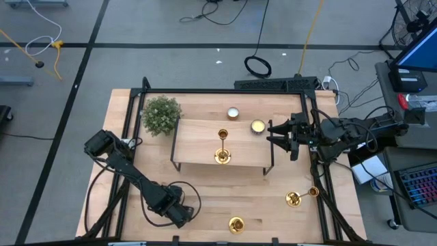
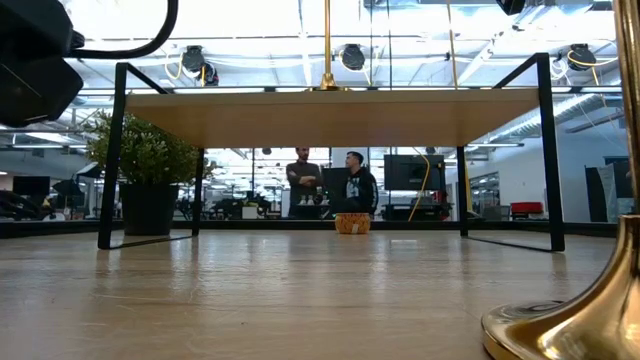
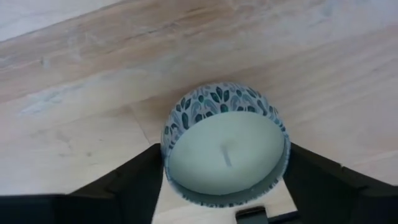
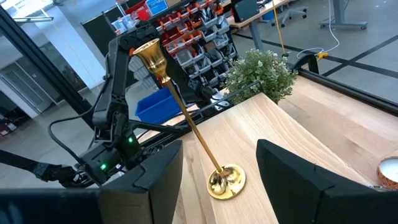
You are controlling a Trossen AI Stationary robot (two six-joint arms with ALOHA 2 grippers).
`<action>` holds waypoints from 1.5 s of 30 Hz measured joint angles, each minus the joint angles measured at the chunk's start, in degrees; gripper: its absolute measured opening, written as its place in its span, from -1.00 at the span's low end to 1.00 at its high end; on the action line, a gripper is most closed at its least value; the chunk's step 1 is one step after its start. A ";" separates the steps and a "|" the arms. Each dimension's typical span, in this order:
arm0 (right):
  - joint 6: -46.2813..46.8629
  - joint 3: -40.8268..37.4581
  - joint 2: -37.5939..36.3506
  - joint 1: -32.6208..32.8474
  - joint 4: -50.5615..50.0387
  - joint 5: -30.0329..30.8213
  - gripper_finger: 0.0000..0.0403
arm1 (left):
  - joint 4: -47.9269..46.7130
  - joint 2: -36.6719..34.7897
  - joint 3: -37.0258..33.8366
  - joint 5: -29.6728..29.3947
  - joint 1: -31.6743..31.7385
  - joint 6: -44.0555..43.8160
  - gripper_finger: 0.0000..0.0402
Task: Pick & Place candle stick holders
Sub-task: Put the bottom scented candle on the shelf
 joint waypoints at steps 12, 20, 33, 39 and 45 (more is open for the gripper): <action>0.18 0.00 -0.02 0.01 0.17 0.02 -0.01 | -0.53 -0.58 2.69 -0.99 0.30 0.42 0.39; 0.20 0.00 -0.02 0.00 0.17 0.11 -0.01 | -8.98 -3.90 9.02 -5.21 2.34 3.55 0.39; 0.18 0.00 -0.02 0.01 0.08 0.07 -0.01 | -27.95 -8.57 23.30 -11.67 9.41 14.39 0.39; 0.20 0.00 -0.02 0.01 -0.09 0.04 -0.01 | -38.15 -8.70 30.84 -13.65 13.06 19.98 0.39; 0.22 0.00 -0.02 0.01 -0.16 0.00 -0.01 | -48.54 -9.32 36.86 -15.28 17.73 24.36 0.39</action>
